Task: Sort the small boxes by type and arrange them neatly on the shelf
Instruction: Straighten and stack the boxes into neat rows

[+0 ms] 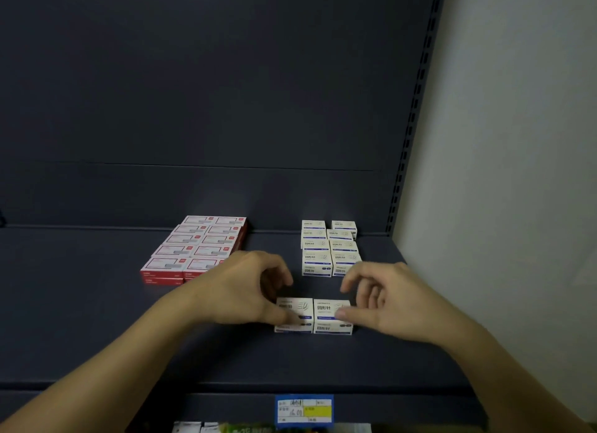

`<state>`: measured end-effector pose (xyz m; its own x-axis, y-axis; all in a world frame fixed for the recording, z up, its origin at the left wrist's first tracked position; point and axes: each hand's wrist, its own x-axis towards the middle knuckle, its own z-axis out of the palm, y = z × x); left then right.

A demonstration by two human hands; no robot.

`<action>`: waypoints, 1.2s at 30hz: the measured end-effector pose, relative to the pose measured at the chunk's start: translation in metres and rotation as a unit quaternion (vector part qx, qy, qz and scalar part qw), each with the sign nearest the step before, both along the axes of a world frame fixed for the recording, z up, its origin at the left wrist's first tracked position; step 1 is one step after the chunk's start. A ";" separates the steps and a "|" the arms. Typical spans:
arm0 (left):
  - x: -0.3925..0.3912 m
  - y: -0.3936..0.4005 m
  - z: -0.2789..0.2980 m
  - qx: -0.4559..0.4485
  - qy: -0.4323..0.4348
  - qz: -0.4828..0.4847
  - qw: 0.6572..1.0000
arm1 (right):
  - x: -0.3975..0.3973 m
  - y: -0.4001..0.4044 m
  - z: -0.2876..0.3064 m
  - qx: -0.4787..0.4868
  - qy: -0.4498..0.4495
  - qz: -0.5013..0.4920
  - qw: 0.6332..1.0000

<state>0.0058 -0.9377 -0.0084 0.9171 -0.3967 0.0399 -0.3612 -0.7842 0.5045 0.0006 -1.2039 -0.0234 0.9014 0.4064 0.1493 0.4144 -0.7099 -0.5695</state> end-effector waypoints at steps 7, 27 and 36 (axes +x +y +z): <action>0.065 -0.018 0.001 -0.009 -0.064 0.050 0.997 | 0.058 -0.001 0.008 0.042 -0.050 -0.140 0.988; 0.090 -0.039 -0.021 -0.095 0.007 0.159 0.983 | 0.072 0.028 -0.009 0.098 0.041 -0.272 0.956; 0.071 -0.030 -0.014 -0.089 0.040 0.206 0.974 | 0.065 0.041 -0.003 0.097 0.076 -0.244 0.962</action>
